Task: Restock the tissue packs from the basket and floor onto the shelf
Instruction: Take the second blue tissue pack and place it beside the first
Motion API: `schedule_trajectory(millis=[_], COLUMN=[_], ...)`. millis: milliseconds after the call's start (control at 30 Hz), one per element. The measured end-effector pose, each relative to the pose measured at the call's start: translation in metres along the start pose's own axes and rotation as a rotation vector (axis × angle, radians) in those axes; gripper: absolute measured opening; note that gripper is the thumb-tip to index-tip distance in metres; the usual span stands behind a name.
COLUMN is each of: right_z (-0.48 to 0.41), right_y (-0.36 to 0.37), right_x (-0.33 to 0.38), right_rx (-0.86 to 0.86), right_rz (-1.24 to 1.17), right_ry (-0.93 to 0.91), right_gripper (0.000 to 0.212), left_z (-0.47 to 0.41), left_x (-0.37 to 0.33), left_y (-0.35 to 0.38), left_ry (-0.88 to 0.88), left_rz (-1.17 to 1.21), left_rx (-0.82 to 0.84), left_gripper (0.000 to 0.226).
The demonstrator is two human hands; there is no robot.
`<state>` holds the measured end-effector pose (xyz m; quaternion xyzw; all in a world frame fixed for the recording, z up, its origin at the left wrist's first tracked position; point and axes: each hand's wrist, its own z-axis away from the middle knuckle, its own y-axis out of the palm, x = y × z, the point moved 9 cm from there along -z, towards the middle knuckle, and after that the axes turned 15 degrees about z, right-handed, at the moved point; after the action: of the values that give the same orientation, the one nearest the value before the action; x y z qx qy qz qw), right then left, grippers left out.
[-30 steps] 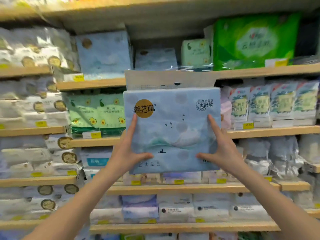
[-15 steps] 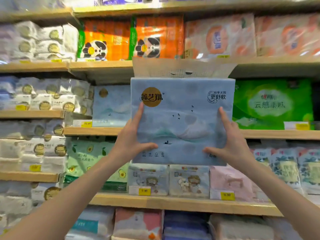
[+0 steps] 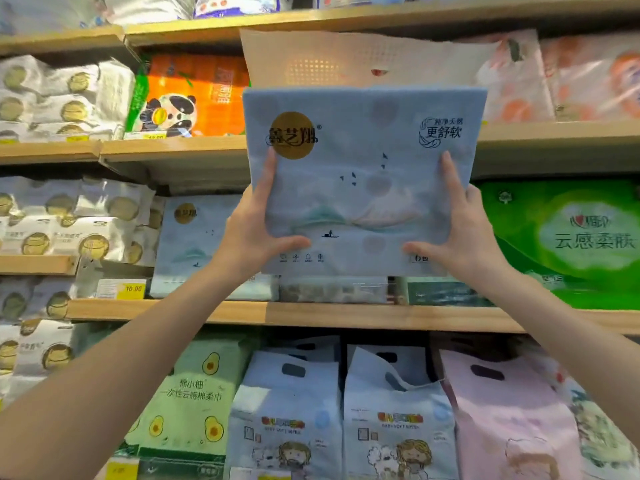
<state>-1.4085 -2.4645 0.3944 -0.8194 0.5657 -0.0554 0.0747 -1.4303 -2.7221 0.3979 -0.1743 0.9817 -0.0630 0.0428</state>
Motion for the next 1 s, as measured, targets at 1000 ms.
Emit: schedule_trajectory(millis=[1000], right_z=[-0.027], right_y=[0.166], right_x=[-0.063], right_rx=[0.446], right_rz=[0.19], right_ry=[0.155], right_gripper=[0.121], left_z=[-0.011], left_x=[0.192], left_y=[0.064], left_ry=[-0.406], left_rz=[-0.097], left_rx=[0.358], left_gripper=[0.125])
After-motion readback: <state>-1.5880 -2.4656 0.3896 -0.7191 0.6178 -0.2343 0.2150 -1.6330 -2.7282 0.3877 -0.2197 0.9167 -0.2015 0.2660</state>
